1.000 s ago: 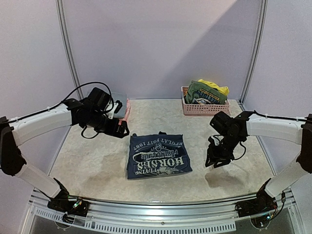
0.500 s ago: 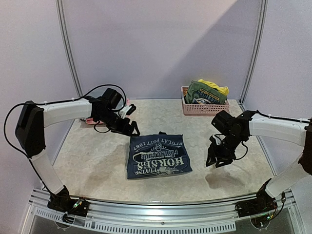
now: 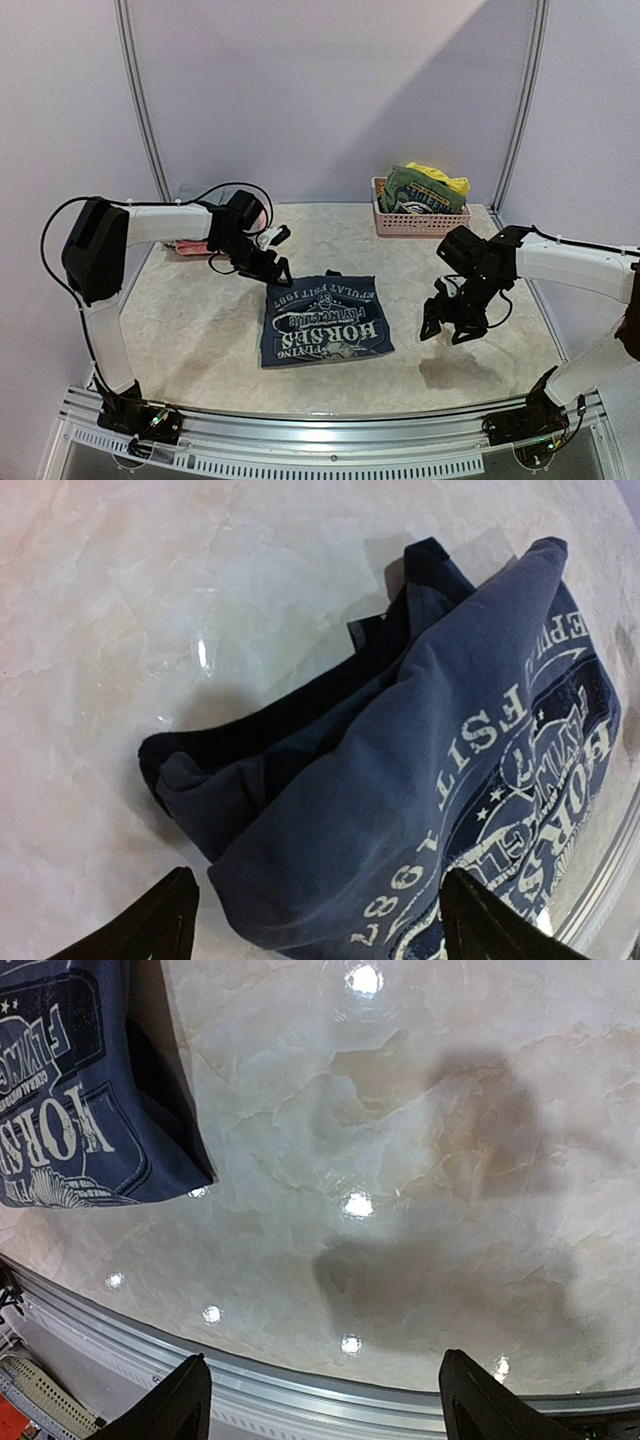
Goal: Fold and stack the mixed laundry pile
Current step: Move the square-folded tank top to the corner of the board.
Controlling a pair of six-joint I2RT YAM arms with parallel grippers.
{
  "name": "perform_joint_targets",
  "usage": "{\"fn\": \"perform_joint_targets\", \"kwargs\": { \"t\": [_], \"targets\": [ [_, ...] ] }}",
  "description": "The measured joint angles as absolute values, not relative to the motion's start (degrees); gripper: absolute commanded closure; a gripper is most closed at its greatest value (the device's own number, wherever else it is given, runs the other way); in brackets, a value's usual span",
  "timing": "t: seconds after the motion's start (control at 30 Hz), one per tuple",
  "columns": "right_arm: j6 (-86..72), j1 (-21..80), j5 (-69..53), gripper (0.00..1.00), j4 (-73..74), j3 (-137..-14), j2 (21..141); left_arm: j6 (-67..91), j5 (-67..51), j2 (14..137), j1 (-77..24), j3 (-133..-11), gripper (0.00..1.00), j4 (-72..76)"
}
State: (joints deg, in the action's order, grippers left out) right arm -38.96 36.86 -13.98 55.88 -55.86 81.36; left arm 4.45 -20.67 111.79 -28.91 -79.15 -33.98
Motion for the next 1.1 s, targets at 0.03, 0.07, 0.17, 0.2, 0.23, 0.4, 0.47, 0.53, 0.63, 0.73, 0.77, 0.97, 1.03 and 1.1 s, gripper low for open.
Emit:
{"fn": "perform_joint_targets", "kwargs": {
  "t": [0.03, 0.07, 0.17, 0.2, 0.23, 0.4, 0.47, 0.53, 0.63, 0.73, 0.77, 0.97, 1.03, 1.1],
  "targets": [
    [-39.0, 36.9, -14.0, 0.20, 56.0, -55.9, 81.3, 4.3, -20.5, 111.8, -28.7, -79.2, 0.15, -34.0],
    [-39.0, 36.9, -14.0, 0.20, 56.1, -55.9, 81.3, 4.0, -20.4, 111.8, -28.5, -79.2, 0.15, -34.2],
    [-39.2, 36.9, -13.9, 0.19, 56.4, -55.9, 80.8, 2.9, -20.4, 112.9, -27.7, -80.2, 0.16, -34.4],
    [-39.4, 36.9, -13.9, 0.19, 56.4, -55.9, 80.7, 2.6, -20.4, 113.4, -27.6, -80.5, 0.17, -34.4],
    [-39.5, 36.9, -13.9, 0.19, 56.5, -55.9, 80.7, 2.2, -20.6, 114.1, -27.4, -80.9, 0.17, -34.3],
    [-39.7, 36.9, -14.0, 0.18, 56.8, -56.0, 80.7, 0.5, -21.7, 117.7, -27.2, -81.8, 0.23, -34.3],
    [-39.7, 36.9, -14.0, 0.18, 57.1, -56.2, 80.7, 0.2, -22.0, 118.9, -27.2, -82.1, 0.27, -34.3],
    [-39.7, 36.9, -14.0, 0.18, 57.4, -56.7, 80.7, -0.3, -22.7, 119.7, -27.0, -82.3, 0.33, -34.1],
    [-39.7, 36.9, -14.0, 0.17, 57.5, -56.8, 80.7, -0.4, -23.7, 120.3, -26.8, -82.7, 0.45, -33.6],
    [-39.7, 36.9, -14.0, 0.17, 57.6, -56.8, 80.7, -0.4, -25.6, 121.2, -26.7, -82.8, 0.57, -32.8],
    [-39.7, 36.9, -14.0, 0.17, 57.7, -56.8, 80.8, -0.1, -26.5, 121.5, -26.7, -82.9, 0.61, -32.4],
    [-39.6, 36.9, -14.1, 0.17, 57.8, -57.7, 81.6, 2.2, -30.3, 123.4, -26.5, -83.0, 0.99, -29.3],
    [-39.6, 36.9, -14.2, 0.17, 57.9, -57.7, 81.8, 2.7, -31.1, 123.7, -26.5, -83.0, 1.00, -28.9],
    [-39.6, 36.9, -14.2, 0.17, 57.8, -57.7, 82.0, 3.1, -31.4, 123.8, -26.5, -83.2, 1.00, -28.7]
  ]
}}
